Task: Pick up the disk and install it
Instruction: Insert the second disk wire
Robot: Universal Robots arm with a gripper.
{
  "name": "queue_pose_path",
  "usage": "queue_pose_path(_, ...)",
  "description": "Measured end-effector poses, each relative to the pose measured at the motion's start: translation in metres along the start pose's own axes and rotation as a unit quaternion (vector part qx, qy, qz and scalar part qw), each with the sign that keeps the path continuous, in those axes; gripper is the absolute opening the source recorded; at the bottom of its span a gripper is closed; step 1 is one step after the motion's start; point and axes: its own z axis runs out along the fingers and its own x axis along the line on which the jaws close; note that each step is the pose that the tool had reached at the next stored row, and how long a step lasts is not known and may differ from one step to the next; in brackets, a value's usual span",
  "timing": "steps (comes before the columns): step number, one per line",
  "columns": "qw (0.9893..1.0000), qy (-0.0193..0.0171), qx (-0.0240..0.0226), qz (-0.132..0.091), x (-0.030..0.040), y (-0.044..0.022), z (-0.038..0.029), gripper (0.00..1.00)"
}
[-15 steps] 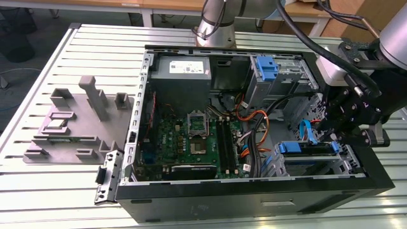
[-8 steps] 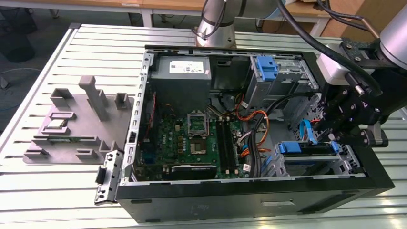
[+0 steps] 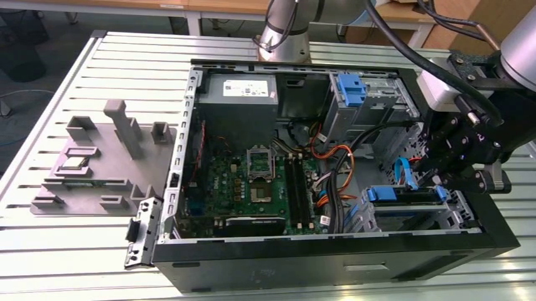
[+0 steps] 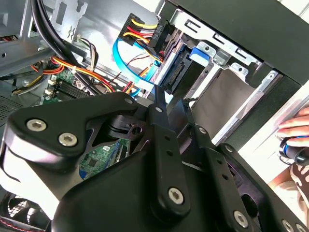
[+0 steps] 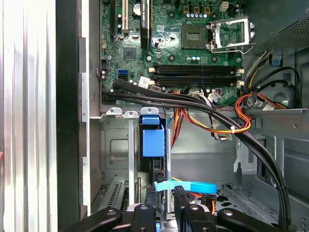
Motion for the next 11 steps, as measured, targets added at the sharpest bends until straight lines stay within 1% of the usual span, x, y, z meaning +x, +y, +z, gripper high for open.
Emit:
queue_pose_path(7,1.0,0.0,0.0,0.0,0.0,0.0,0.0,0.29)
queue_pose_path(11,1.0,0.0,0.0,0.0,-0.0002,0.0,-0.0025,0.29)
